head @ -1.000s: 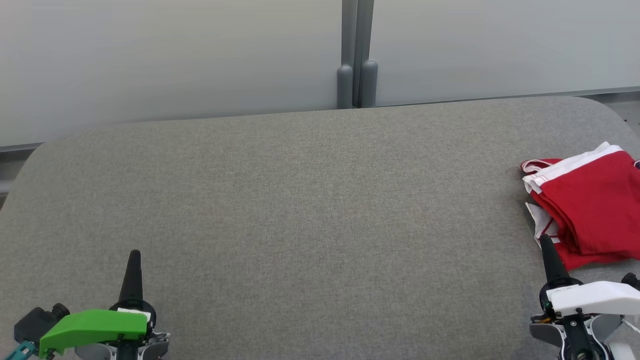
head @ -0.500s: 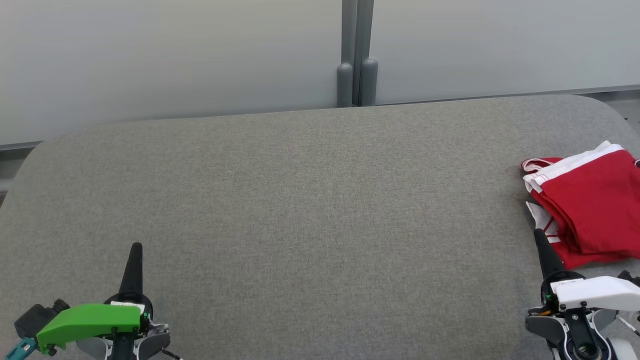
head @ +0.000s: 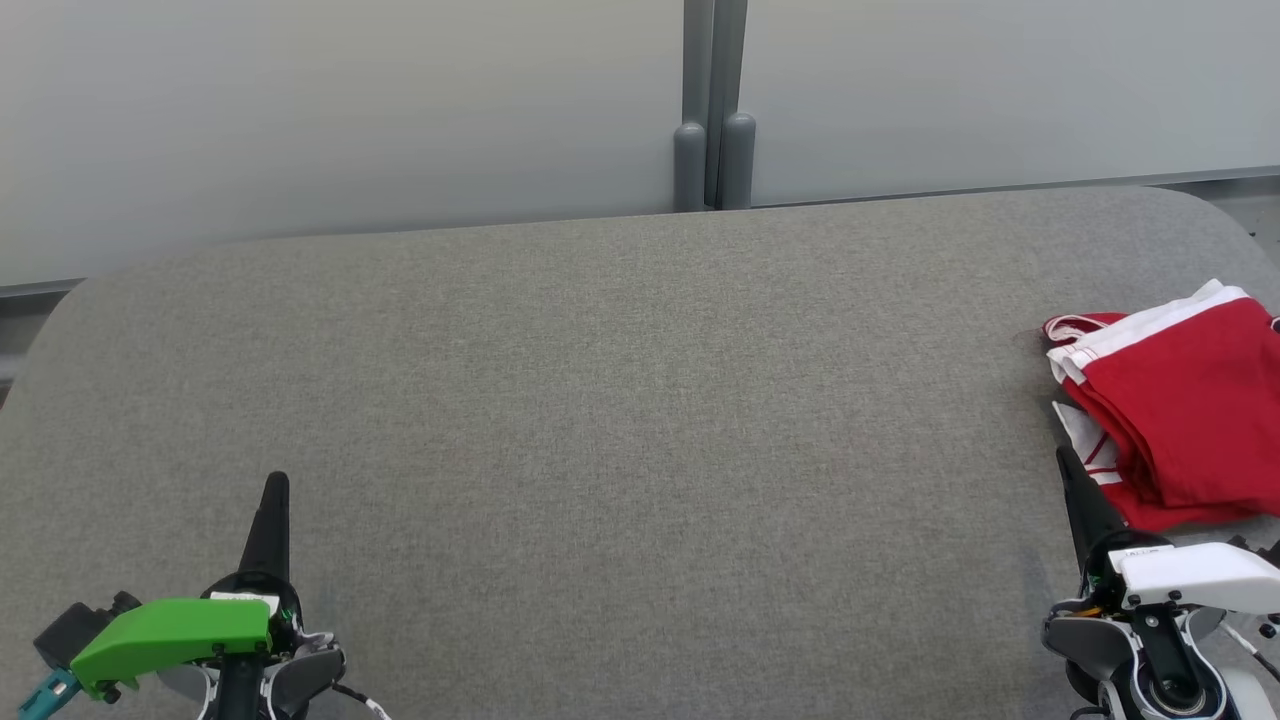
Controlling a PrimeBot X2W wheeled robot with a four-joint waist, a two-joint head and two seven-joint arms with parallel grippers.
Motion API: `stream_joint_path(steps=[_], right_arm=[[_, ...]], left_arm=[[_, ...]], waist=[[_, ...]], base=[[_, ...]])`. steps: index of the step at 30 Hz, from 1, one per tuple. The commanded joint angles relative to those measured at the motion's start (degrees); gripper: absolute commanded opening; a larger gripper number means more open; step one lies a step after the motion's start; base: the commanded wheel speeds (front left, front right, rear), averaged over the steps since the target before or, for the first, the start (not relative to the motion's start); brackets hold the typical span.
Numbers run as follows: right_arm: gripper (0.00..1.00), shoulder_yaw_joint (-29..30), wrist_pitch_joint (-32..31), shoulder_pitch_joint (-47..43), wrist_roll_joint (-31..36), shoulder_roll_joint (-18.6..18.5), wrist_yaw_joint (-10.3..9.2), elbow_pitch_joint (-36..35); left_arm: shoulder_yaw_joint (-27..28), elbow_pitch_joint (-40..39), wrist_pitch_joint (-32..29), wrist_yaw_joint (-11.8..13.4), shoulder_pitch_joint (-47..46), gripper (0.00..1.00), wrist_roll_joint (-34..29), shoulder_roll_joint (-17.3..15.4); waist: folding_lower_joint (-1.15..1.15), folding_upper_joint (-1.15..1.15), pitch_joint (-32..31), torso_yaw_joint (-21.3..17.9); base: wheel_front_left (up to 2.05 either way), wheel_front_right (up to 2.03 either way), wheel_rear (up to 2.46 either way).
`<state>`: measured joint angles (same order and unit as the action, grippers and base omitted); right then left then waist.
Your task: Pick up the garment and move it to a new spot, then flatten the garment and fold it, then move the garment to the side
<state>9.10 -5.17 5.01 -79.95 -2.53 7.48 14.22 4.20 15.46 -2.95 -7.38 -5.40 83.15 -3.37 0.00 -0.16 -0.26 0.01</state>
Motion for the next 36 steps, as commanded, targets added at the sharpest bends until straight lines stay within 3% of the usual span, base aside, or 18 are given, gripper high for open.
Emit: stream_joint_path(steps=[1,23,36], right_arm=[[0.00,-0.1,-0.4,1.0,-1.5,-0.4,0.03,0.0],[0.00,-0.7,-2.9,2.4,-12.5,-0.5,0.02,0.8],[0.00,-0.7,-2.9,2.3,-12.3,-0.5,0.02,0.8]], left_arm=[[0.4,-0.3,-0.3,-0.2,-1.4,0.00,1.4,0.0],[0.8,-0.3,-2.5,-0.2,-2.7,0.00,9.5,0.6],[0.7,-0.2,-2.4,-0.2,-2.5,0.00,9.3,0.5]], waist=[[0.00,0.13,0.0,0.0],[0.00,0.16,0.5,0.0],[0.00,0.16,0.5,0.0]], base=[[0.00,0.00,0.00],[0.00,0.00,0.00],[0.00,0.00,0.00]])
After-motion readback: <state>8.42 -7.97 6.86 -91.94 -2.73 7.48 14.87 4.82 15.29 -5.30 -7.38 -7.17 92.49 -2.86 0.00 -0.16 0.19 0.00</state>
